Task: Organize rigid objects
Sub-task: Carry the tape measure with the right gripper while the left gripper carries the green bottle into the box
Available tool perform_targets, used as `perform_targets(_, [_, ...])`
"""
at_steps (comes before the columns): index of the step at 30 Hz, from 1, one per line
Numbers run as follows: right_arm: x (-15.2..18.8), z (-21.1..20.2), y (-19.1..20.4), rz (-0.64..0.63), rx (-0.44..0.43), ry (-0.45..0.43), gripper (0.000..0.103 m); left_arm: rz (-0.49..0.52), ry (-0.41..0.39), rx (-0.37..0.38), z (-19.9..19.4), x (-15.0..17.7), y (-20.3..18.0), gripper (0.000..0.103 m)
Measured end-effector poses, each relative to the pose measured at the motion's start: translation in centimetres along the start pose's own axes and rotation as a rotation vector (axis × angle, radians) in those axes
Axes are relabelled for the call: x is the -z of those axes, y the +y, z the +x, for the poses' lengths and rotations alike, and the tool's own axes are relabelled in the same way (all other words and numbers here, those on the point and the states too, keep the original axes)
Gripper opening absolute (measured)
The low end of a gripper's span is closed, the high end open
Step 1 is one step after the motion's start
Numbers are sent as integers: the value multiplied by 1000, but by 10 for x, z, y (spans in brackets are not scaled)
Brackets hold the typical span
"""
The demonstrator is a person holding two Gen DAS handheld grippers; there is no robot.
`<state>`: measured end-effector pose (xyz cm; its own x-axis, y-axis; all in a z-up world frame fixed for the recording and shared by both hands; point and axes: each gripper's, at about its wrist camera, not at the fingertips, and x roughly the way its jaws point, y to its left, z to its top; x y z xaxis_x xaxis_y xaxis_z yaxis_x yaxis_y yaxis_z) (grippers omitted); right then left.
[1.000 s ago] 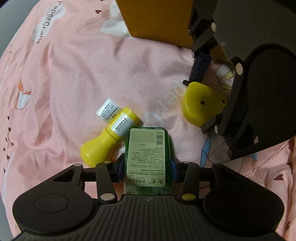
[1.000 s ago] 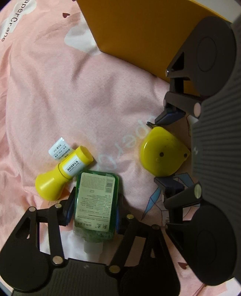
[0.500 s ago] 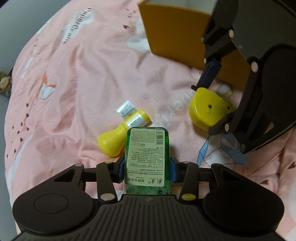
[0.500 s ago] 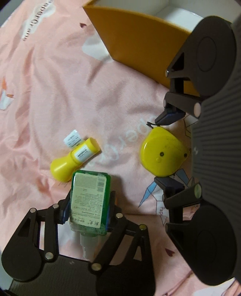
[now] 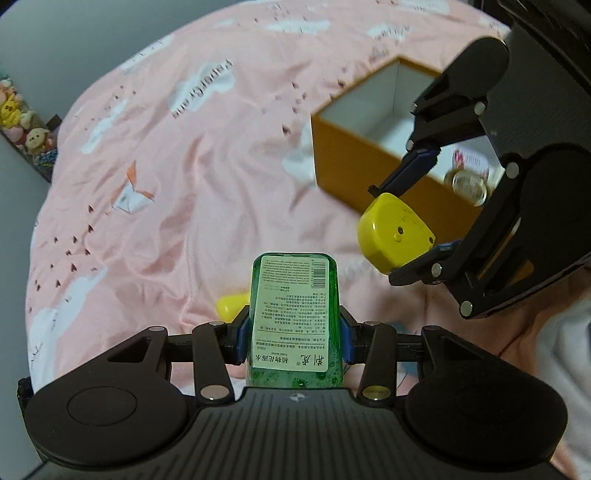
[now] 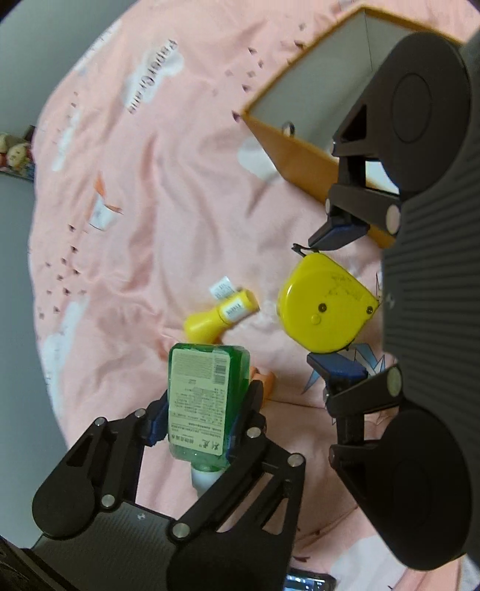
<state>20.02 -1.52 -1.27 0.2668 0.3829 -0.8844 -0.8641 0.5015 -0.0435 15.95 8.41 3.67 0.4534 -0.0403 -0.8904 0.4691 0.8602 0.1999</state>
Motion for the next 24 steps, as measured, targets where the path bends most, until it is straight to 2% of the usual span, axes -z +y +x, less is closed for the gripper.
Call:
perform_targets(6, [13,-37,-15,-11,54,-36,60,-43,-53,45,-24,-29,-9,51])
perform_targets(10, [28,-50,-32,3,119,-26,60,-51,-55,95,-30,-52,-23,51])
perform_targets(17, [63,-60,-69,63,187,7,60,58,-53,115,-21,-94,-64,51])
perform_targets(24, [98,-54,-105,146,209,46,60,236,-72,116,9,-125,-101,51])
